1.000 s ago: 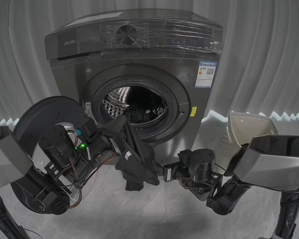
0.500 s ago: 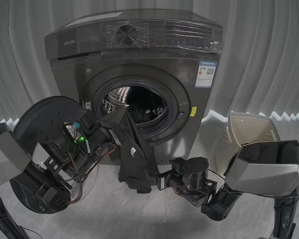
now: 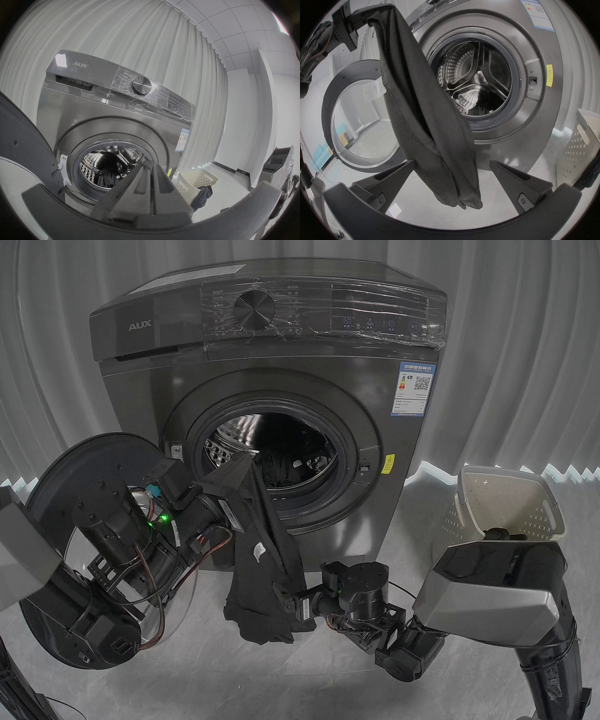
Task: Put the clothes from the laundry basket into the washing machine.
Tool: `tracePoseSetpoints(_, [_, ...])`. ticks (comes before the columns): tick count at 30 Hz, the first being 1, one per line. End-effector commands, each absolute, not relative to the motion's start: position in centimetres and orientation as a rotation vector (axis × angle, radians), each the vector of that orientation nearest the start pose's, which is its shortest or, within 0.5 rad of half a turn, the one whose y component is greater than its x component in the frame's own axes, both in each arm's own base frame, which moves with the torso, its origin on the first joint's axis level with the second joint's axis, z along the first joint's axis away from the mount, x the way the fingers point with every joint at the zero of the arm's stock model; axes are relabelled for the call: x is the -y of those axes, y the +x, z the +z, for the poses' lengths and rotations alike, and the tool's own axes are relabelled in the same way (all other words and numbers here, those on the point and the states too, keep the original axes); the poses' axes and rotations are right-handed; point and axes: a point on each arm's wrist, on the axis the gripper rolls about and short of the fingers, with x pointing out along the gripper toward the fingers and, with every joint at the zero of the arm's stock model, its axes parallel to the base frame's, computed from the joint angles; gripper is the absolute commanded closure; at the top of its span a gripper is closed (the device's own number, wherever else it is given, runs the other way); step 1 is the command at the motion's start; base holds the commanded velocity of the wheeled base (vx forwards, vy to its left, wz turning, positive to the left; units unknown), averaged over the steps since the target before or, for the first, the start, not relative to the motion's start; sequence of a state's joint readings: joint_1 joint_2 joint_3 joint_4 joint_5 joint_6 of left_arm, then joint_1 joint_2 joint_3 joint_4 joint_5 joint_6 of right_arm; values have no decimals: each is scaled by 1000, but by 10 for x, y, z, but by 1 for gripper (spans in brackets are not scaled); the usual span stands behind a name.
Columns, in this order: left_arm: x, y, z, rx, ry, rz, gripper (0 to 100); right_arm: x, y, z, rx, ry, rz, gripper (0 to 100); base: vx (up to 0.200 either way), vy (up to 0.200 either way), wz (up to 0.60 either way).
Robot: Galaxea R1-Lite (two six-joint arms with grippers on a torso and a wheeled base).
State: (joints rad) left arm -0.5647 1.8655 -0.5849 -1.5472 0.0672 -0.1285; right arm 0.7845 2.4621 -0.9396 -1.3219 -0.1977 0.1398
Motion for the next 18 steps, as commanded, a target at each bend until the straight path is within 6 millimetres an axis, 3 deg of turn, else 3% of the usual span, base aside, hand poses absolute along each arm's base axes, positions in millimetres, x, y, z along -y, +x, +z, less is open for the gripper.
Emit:
tracePoseSetpoints(1, [163, 261, 169, 227, -210, -510, 100, -296, 302, -19, -241, 28, 572, 0, 0, 0, 0])
tracePoseSetpoints(11, [163, 260, 169, 224, -209, -510, 100, -307, 317, -31, -205, 48, 567, 0, 0, 0, 0])
tracePoseSetpoints(18, [164, 260, 168, 223, -209, -512, 100, -310, 313, -28, -201, 49, 579, 0, 0, 0, 0])
